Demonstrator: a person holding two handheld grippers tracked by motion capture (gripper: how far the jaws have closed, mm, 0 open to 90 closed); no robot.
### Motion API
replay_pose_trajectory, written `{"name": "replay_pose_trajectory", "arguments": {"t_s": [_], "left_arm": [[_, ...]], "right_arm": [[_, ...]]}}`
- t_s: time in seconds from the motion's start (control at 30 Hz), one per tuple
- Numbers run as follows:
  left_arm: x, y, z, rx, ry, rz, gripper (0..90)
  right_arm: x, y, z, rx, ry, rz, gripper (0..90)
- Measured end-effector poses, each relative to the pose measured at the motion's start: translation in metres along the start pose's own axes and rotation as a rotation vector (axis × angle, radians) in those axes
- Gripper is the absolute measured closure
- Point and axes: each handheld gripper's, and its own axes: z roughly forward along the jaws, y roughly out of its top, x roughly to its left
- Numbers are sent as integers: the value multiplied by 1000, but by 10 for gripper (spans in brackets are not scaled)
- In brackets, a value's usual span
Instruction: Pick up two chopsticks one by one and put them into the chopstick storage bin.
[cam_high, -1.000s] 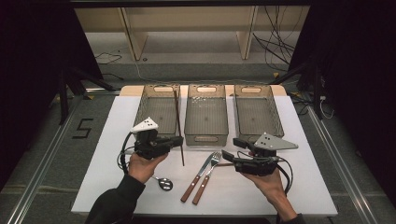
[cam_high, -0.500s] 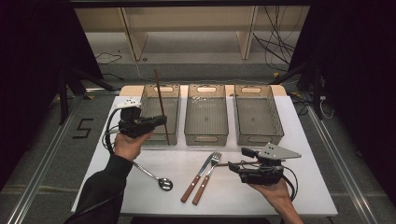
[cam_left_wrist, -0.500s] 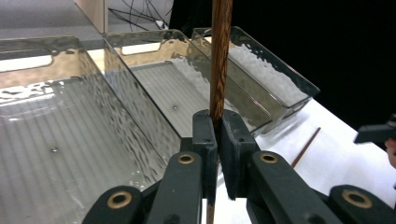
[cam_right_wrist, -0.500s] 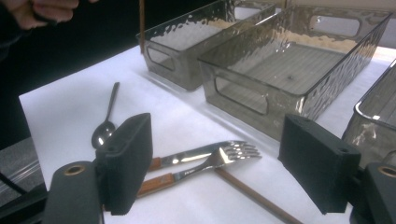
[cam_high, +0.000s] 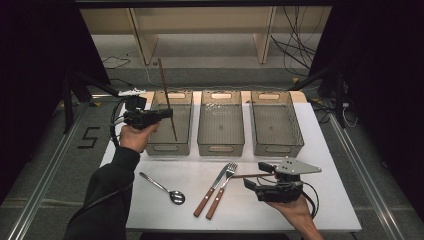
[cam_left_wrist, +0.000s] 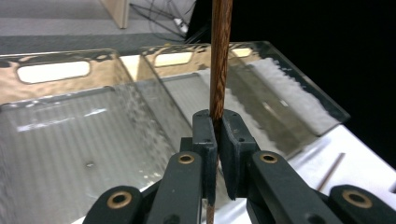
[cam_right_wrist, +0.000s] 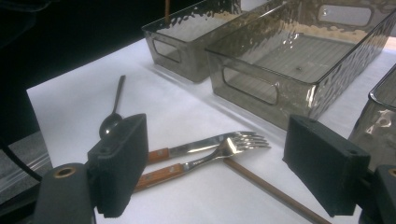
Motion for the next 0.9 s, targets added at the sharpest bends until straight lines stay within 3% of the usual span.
{"name": "replay_pose_trajectory", "arguments": {"t_s": [0.23, 0.53, 0.9], "left_arm": [[13, 5, 17, 48, 86, 21, 850], [26, -6, 31, 80, 156, 29, 850], [41, -12, 36, 143, 239, 50, 850]], "right_arm": [[1, -1, 0, 3, 5, 1, 217], [1, -1, -1, -4, 8, 0, 213], [2, -1, 1, 2, 17, -1, 214]]}}
